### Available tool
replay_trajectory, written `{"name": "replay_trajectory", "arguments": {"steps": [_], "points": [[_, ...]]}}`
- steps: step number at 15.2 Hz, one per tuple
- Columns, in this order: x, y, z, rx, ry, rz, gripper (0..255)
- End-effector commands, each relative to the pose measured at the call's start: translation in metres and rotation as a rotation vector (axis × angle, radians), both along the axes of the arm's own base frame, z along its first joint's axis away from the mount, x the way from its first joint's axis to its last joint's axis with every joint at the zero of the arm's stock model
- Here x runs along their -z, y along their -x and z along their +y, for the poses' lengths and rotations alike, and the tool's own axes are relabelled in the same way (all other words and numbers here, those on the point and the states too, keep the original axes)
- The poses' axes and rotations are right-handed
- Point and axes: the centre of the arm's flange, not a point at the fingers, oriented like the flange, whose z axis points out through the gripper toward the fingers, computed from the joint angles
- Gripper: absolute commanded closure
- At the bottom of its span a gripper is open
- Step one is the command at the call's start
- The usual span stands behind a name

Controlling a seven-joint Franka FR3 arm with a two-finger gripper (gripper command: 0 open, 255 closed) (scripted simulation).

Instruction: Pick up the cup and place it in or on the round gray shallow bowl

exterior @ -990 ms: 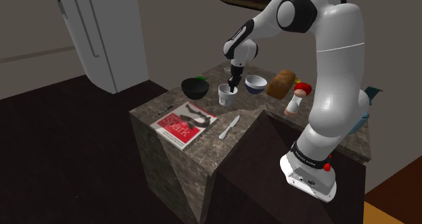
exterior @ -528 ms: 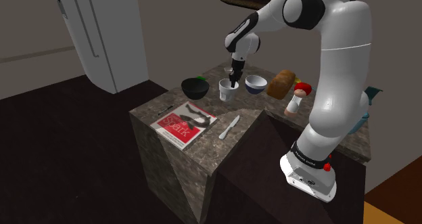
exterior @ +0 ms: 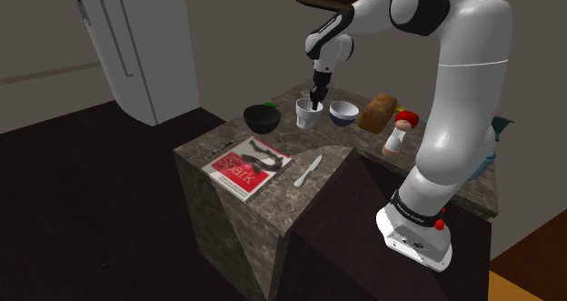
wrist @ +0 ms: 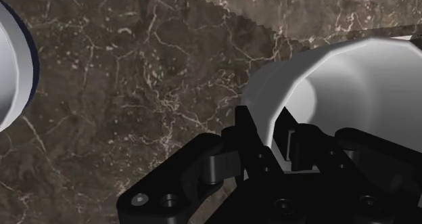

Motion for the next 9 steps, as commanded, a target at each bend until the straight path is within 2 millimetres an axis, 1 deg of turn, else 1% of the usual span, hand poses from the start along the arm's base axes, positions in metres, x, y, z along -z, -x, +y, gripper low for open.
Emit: {"name": "replay_trajectory", "arguments": {"steps": [1, 9], "points": [[-0.011, -0.001, 0.0, 0.0, 0.0, 0.0, 255], [-0.053, -0.001, 0.0, 0.0, 0.0, 0.0, 255]]}}
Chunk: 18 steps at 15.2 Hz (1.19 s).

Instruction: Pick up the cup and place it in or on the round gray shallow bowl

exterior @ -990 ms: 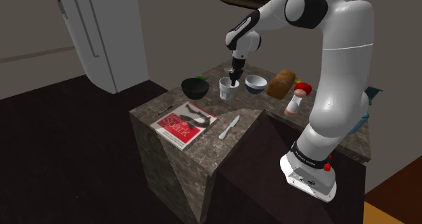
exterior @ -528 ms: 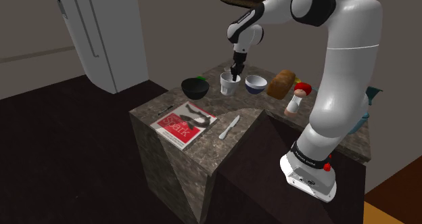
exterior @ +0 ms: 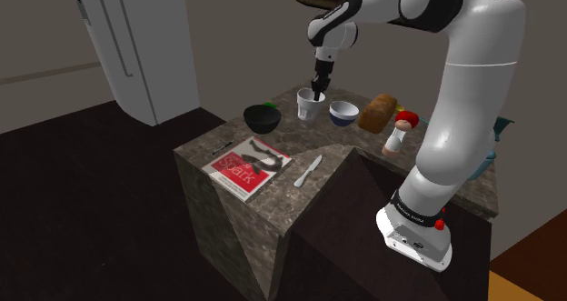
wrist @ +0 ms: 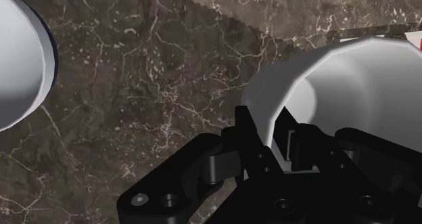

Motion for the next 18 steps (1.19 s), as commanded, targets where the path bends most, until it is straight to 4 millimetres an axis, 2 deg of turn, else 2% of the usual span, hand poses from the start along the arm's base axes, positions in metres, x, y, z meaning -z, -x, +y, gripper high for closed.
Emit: {"name": "replay_trajectory", "arguments": {"steps": [1, 5, 18], "points": [[-0.011, 0.0, 0.0, 0.0, 0.0, 0.0, 255], [-0.029, 0.0, 0.0, 0.0, 0.0, 0.0, 255], [-0.055, -0.155, 0.069, 0.0, 0.0, 0.0, 255]]}}
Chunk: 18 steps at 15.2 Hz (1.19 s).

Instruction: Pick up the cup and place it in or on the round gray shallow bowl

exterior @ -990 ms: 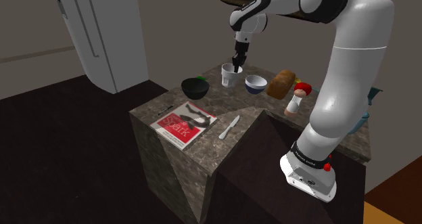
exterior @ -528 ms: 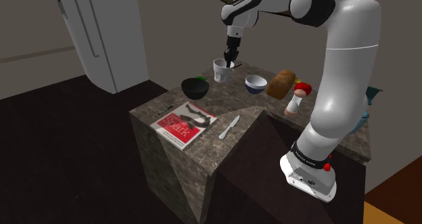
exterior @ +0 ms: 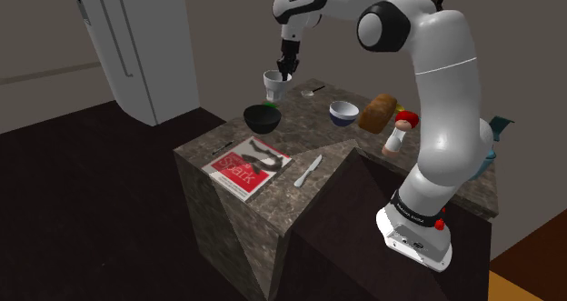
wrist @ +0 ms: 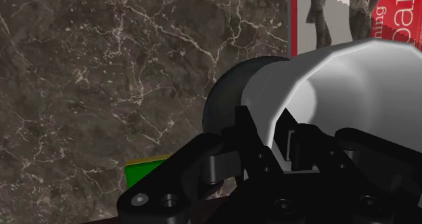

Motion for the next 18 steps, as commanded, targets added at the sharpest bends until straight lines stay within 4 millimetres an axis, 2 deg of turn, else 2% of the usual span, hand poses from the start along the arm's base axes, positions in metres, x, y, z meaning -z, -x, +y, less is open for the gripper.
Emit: {"name": "replay_trajectory", "arguments": {"steps": [1, 4, 18], "points": [[-0.004, -0.023, 0.011, 0.0, -0.001, 0.0, 255], [-0.009, -0.055, 0.026, 0.0, -0.001, 0.0, 255], [0.064, -0.055, 0.025, 0.0, -0.001, 0.0, 255]]}}
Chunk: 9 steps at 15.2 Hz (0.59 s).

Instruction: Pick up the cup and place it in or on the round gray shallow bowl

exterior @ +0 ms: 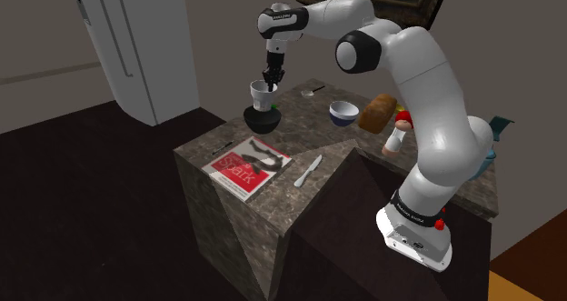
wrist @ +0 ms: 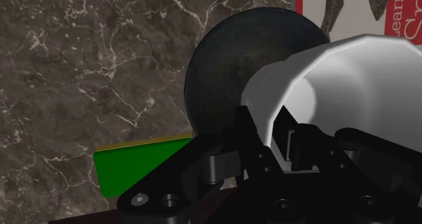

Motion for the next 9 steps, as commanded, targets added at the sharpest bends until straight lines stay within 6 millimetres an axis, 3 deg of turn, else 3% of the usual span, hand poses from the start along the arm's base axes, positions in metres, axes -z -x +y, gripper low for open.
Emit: {"name": "replay_trajectory", "arguments": {"steps": [1, 5, 9], "points": [[0.01, 0.001, -0.001, 0.0, 0.0, -0.001, 255], [0.034, 0.001, -0.001, 0.0, 0.0, -0.001, 255], [0.034, 0.001, -0.001, 0.0, 0.0, -0.001, 255]]}}
